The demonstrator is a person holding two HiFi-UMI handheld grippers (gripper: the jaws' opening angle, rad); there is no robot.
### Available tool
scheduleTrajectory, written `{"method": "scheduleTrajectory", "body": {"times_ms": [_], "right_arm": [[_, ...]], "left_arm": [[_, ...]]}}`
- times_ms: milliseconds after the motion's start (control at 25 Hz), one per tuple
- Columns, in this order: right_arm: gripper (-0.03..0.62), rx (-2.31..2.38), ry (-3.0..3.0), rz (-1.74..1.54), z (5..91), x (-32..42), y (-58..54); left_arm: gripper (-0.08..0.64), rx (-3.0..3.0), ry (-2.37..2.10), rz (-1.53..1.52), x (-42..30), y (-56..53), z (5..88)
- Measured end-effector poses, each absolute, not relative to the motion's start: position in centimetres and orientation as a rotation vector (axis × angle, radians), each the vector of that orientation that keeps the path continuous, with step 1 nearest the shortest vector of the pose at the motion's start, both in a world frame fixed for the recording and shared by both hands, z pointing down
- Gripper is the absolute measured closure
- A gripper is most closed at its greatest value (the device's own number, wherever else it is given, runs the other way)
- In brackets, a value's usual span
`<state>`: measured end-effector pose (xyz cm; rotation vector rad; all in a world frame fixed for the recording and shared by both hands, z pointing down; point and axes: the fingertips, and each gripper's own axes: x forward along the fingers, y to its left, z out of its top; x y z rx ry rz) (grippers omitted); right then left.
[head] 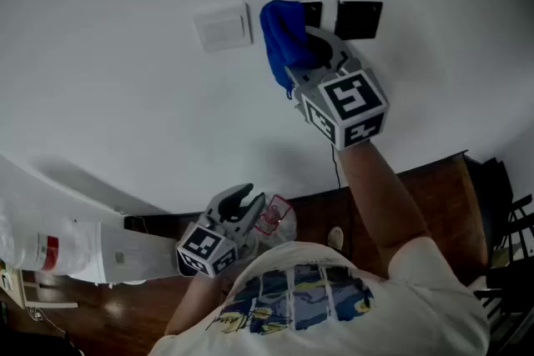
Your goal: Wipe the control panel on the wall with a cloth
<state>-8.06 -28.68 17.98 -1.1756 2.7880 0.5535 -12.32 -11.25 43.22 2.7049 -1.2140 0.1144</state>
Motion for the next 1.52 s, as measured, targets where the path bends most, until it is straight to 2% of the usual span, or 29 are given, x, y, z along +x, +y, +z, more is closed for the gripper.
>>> {"method": "scheduleTrajectory", "body": {"times_ms": [400, 1040, 1520], "right_arm": [[0.500, -1.231, 2.781, 0.596, 18.2, -7.7, -29.9], [0.500, -1.394, 2.719, 0.595, 18.2, -1.3, -31.6], [0.500, -1.412, 2.716, 0.592, 18.4, 0.1, -32.1]], "left_arm": [[0.463, 2.681, -1.238, 0.094, -12.8, -10.6, 43.5], [0.463, 2.690, -1.213, 0.135, -12.4, -10.9, 43.5], [0.463, 2.694, -1.215, 0.134, -11.9, -10.9, 43.6]]}}
